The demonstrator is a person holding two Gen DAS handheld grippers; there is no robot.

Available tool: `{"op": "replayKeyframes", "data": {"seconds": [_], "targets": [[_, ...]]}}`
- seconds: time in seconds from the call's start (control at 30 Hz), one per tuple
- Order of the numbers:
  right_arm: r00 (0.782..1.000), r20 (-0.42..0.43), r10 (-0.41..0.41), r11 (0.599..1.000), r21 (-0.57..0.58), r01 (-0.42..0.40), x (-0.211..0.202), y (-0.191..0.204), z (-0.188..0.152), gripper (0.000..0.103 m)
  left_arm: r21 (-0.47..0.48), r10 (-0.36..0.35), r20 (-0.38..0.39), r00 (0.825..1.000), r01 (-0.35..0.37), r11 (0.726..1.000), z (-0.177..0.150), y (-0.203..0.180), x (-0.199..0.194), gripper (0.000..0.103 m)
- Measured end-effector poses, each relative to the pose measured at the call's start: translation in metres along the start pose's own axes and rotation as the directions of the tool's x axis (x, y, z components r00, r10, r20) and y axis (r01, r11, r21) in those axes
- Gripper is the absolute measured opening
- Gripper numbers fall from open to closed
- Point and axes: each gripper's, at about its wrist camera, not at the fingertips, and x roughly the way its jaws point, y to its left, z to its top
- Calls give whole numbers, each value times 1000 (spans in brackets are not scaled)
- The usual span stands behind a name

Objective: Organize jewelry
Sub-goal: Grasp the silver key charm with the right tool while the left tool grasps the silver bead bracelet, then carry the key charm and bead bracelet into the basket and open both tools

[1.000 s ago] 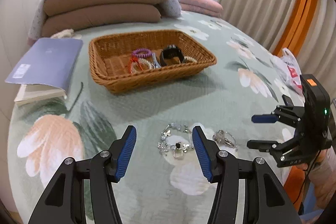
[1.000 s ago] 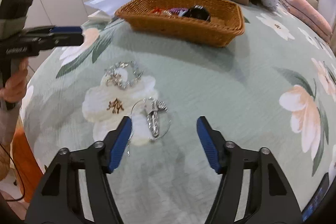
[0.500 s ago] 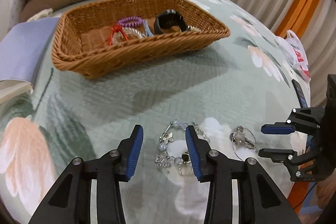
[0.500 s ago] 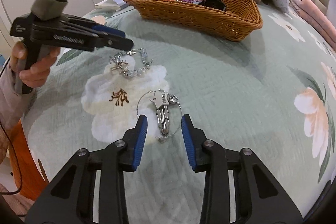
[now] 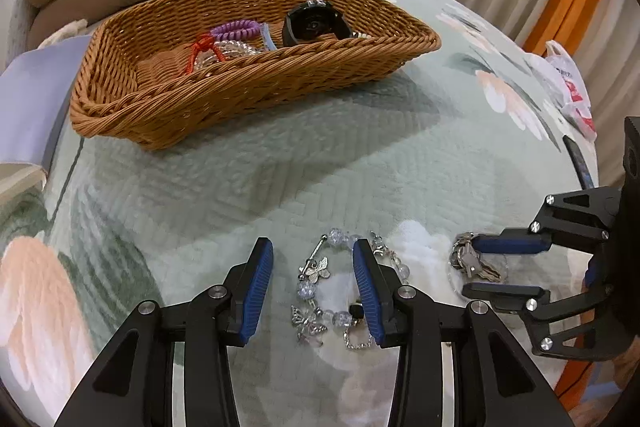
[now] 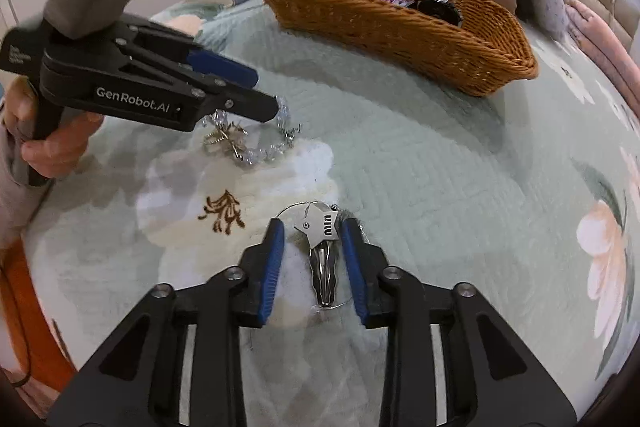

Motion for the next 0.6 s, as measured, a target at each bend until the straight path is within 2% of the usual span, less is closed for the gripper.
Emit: {"op": "replayKeyframes", "data": {"seconds": [0.07, 0.13, 0.17, 0.23, 0.6], "targets": [[1000, 3, -8, 1000, -7, 8, 3, 2, -1, 22, 10, 16, 6, 1000, -16, 1000, 1, -4, 2, 42], [1000, 10, -3, 1000, 2, 3, 0, 0, -2, 22, 16, 33, 11, 999, -33, 999, 1, -5, 3, 27], [1000, 15, 2, 1000, 11, -2, -3, -2, -3, 22, 17, 36, 10, 999, -36, 999, 1, -5, 3, 23], [1000, 24, 10, 1000, 25, -11, -8, -5, -6, 22, 10, 17, 10, 1000, -17, 1000, 2, -3, 3, 8], [994, 96, 42, 996, 76, -49, -45, -24, -23, 22, -48, -76, 44, 996, 78, 996, 0, 9, -8, 6]]}}
